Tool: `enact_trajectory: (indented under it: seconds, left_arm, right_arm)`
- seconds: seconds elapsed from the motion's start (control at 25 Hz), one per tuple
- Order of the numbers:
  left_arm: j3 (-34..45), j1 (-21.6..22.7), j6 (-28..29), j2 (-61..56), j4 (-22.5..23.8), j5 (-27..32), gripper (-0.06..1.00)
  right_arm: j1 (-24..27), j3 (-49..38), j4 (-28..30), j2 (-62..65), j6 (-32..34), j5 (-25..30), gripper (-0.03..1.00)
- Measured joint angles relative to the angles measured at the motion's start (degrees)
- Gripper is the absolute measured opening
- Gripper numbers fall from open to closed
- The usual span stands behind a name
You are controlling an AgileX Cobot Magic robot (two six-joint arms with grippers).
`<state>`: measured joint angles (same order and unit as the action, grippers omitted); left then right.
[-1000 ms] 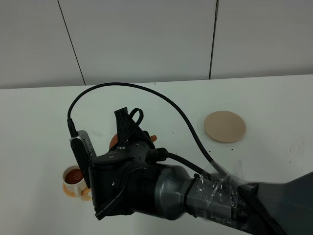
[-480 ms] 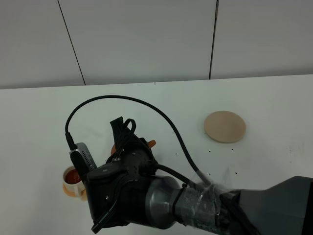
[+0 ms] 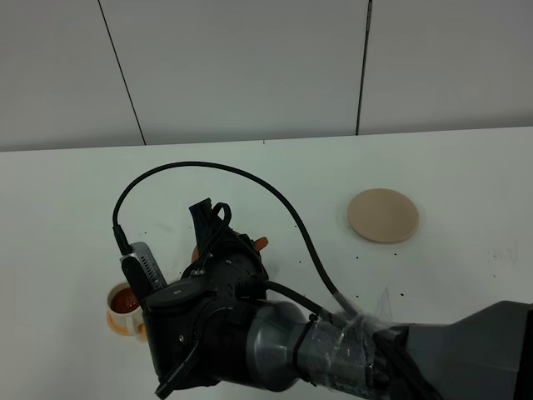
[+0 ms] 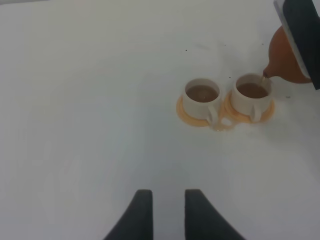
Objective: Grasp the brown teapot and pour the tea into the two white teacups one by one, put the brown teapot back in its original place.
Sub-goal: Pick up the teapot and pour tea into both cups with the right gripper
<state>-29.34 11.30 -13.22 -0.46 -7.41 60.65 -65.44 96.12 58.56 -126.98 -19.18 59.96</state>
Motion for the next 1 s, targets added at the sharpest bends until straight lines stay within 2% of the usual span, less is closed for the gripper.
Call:
enact_trajectory:
  seconds: [0.52, 1.0]
  left_arm:
    - [0.0, 0.0, 0.0, 0.0, 0.0, 0.0, 0.23]
    - [0.0, 0.0, 0.0, 0.0, 0.0, 0.0, 0.23]
  right_arm:
    - [0.0, 0.06, 0.05, 0.0, 0.06, 0.27, 0.1]
    - [0.0, 6.23, -5.11, 0.0, -1.55, 1.4, 0.1]
